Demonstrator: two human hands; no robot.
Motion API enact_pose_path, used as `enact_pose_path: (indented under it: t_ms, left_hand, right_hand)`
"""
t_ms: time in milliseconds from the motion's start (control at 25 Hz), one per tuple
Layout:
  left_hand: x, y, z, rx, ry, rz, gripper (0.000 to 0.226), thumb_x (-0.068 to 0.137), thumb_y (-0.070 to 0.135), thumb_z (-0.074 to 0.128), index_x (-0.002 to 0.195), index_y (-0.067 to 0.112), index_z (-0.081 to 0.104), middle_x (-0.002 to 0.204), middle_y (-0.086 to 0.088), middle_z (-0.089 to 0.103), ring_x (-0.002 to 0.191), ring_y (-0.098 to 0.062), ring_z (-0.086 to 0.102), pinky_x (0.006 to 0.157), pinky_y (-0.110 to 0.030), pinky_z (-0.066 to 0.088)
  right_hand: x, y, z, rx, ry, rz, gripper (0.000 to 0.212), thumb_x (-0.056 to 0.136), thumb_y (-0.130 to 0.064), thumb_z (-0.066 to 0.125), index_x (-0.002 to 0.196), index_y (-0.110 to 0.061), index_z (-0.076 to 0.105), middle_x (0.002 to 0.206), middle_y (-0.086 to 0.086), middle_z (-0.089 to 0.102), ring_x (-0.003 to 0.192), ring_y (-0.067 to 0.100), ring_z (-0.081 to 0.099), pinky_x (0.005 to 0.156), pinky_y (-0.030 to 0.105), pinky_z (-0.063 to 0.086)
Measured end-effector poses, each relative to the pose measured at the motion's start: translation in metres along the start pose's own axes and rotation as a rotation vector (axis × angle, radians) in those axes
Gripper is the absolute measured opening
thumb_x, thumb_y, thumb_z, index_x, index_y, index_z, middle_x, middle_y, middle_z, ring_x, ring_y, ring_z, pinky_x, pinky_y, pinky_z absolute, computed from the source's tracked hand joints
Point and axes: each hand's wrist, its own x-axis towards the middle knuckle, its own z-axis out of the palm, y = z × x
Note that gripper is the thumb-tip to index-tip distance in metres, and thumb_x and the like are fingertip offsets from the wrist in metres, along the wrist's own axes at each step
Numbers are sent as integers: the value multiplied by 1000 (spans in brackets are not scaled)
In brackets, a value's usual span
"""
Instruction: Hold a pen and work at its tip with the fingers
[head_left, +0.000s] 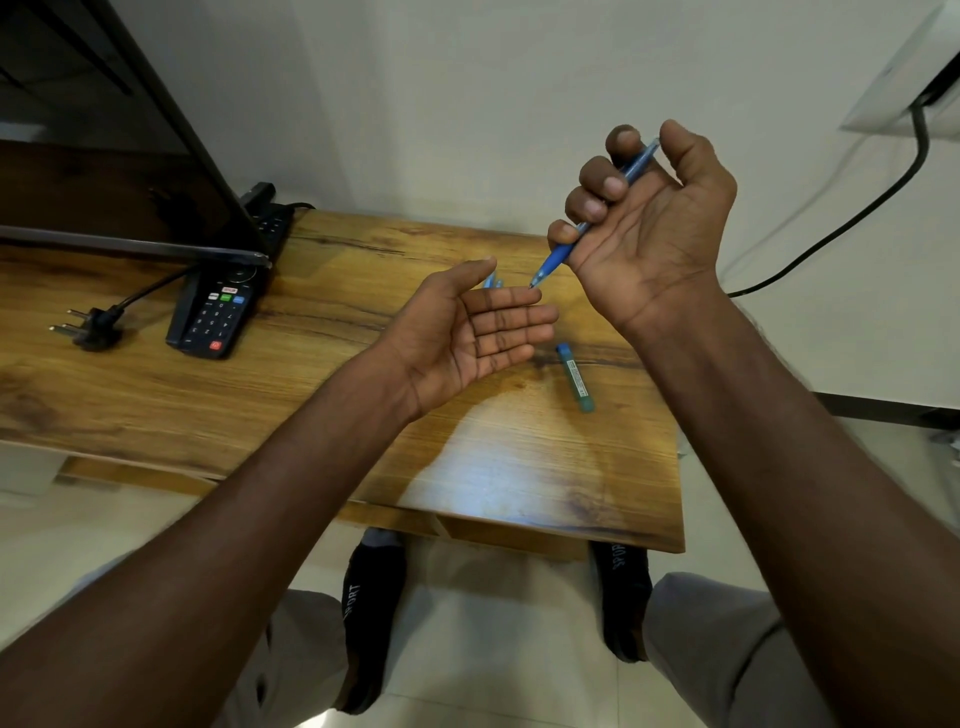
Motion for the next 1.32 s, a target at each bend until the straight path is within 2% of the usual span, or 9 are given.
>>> enact_pose_path:
  t_ms: [440, 560, 680, 840, 1080, 1240, 1320]
  left_hand:
    - [-2, 1, 1, -2, 2, 4, 51, 106, 44, 47, 124, 2, 71, 120, -20, 77, 114, -29, 74, 101, -36, 55]
    - [-1, 1, 0, -6, 0, 5, 52, 106, 44, 47, 124, 2, 71, 120, -20, 76, 114, -30, 74, 100, -36, 55]
    - [-1, 1, 0, -4, -3, 3, 52, 106, 44, 47, 123, 2, 71, 120, -20, 77, 112, -29, 75, 99, -35, 55]
    - [0, 1, 1, -1, -2, 6, 50, 106, 44, 48, 120, 2, 72, 119, -20, 77, 107, -28, 77, 97, -35, 57]
    - [-1, 2, 1, -2, 3, 6, 50, 106, 44, 48, 118, 3, 73, 118, -20, 77, 103, -27, 78, 97, -35, 56]
    - [-1, 1, 2, 3, 2, 10, 50, 106, 44, 48, 118, 2, 73, 118, -20, 77, 108, -28, 77, 98, -36, 56]
    - [-1, 1, 2, 2, 1, 10, 50, 106, 44, 48, 118, 3, 73, 119, -20, 77, 106, -27, 77, 97, -36, 56]
  right_hand:
    - [3, 1, -2, 79, 41, -3, 35, 100, -35, 31, 74, -19, 48, 65, -3, 31, 56, 16, 31, 60, 31, 29]
    - [3, 0, -3, 94, 46, 1, 37, 101, -38, 31, 77, -17, 50, 66, -2, 32, 57, 16, 32, 60, 31, 29]
    - [5, 2, -4, 77, 106, 2, 39, 103, -40, 31, 81, -16, 53, 64, -2, 35, 55, 15, 34, 59, 30, 29]
    - [7, 1, -5, 85, 170, -6, 35, 102, -33, 32, 77, -18, 51, 62, -3, 34, 54, 16, 32, 58, 30, 29]
    - [6, 1, -5, 89, 160, -7, 36, 104, -39, 34, 81, -18, 53, 62, -3, 34, 54, 15, 32, 58, 29, 29]
    - [5, -1, -2, 46, 131, -39, 29, 103, -34, 36, 81, -20, 50, 64, -3, 32, 54, 15, 32, 57, 29, 30]
    - [5, 0, -2, 55, 114, -35, 31, 104, -37, 37, 82, -20, 51, 65, -3, 33, 55, 15, 32, 57, 28, 31]
